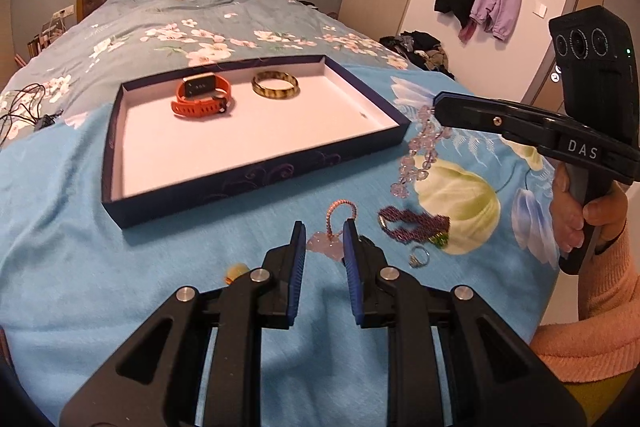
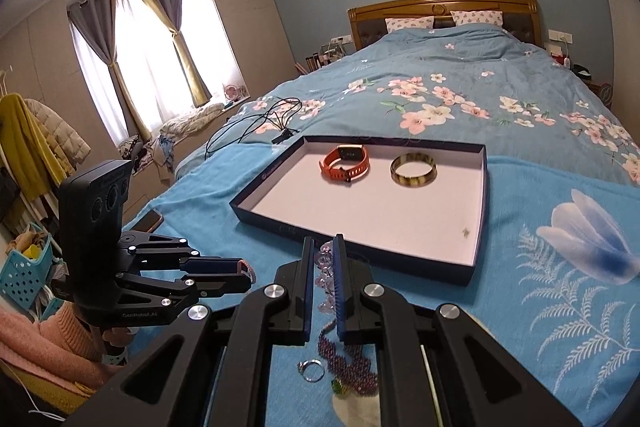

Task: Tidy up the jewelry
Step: 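Carry the pendant and crystal bracelet with both tools into the box tray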

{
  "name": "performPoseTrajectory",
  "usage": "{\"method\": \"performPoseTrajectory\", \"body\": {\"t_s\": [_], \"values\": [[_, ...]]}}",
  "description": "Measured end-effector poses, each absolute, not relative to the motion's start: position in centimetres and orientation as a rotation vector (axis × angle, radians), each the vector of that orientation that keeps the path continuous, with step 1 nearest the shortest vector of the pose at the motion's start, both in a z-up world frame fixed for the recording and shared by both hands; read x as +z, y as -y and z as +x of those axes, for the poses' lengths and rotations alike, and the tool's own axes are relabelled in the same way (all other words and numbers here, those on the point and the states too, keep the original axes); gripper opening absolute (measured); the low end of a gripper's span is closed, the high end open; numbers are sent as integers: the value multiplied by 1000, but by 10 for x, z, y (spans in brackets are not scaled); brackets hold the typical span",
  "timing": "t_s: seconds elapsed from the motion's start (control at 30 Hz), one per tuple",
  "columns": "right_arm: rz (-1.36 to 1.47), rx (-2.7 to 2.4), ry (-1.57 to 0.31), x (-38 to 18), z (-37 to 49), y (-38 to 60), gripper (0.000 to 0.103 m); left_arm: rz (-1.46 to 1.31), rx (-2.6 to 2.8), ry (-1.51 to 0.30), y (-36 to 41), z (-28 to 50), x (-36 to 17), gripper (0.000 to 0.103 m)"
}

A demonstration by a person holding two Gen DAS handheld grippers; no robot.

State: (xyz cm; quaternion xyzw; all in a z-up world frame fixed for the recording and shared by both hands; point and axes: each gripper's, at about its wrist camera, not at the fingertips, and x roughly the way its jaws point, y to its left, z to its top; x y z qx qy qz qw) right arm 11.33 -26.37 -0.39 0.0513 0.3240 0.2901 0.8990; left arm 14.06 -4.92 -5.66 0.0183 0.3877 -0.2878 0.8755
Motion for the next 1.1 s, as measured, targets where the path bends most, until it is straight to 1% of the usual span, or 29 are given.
{"method": "performPoseTrajectory", "body": {"t_s": [0.57, 1.1], "values": [[144, 574, -619, 15, 160, 260, 7, 70, -511, -781, 42, 194, -37, 19], [169, 535, -656, 0, 218, 243, 7, 87, -444, -840, 43, 245, -52, 19]]}}
